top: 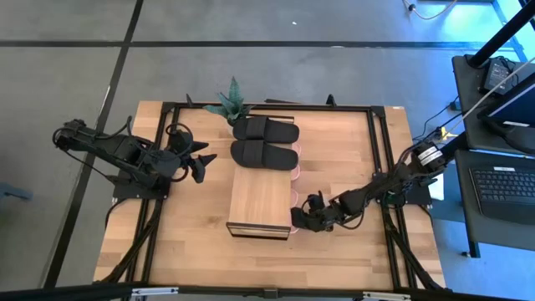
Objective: Pick and place slides into the shelf
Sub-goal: Put the pink slide under the shelf, then return to Home Position
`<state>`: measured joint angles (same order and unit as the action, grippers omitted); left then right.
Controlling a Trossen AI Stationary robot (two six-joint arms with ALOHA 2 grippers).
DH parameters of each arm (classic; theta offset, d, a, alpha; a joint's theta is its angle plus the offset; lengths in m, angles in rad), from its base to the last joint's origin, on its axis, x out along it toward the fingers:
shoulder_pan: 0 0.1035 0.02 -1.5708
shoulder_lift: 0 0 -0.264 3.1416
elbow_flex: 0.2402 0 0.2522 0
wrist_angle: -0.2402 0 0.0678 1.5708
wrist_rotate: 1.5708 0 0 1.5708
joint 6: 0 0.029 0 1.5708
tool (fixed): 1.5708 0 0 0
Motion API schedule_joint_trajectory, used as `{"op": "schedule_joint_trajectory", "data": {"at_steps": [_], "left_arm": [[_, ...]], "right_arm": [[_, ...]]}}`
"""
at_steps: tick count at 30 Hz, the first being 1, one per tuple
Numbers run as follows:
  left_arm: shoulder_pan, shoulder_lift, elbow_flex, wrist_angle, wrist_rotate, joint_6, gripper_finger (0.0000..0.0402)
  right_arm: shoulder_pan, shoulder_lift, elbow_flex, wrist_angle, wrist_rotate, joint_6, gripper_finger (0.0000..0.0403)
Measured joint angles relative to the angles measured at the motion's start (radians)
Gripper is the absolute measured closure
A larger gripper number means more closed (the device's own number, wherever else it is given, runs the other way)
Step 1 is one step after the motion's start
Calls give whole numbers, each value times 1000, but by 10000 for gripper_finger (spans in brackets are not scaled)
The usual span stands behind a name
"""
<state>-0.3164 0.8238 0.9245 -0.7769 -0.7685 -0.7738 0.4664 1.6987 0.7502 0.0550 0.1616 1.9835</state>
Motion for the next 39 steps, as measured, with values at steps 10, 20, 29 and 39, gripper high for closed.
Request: {"op": "schedule_joint_trajectory", "data": {"at_steps": [10, 20, 29, 39], "left_arm": [[0, 0, 0, 0, 0, 0, 160], [0, 0, 0, 0, 0, 0, 160], [0, 0, 0, 0, 0, 0, 160], [0, 0, 0, -31, 0, 0, 160]], "right_arm": [[-3, 18, 1, 19, 55, -7, 387], [-4, 18, 1, 39, 35, -39, 342], [-4, 16, 1, 35, 31, -51, 259], [-5, -243, 0, -316, 3, -90, 230]]}}
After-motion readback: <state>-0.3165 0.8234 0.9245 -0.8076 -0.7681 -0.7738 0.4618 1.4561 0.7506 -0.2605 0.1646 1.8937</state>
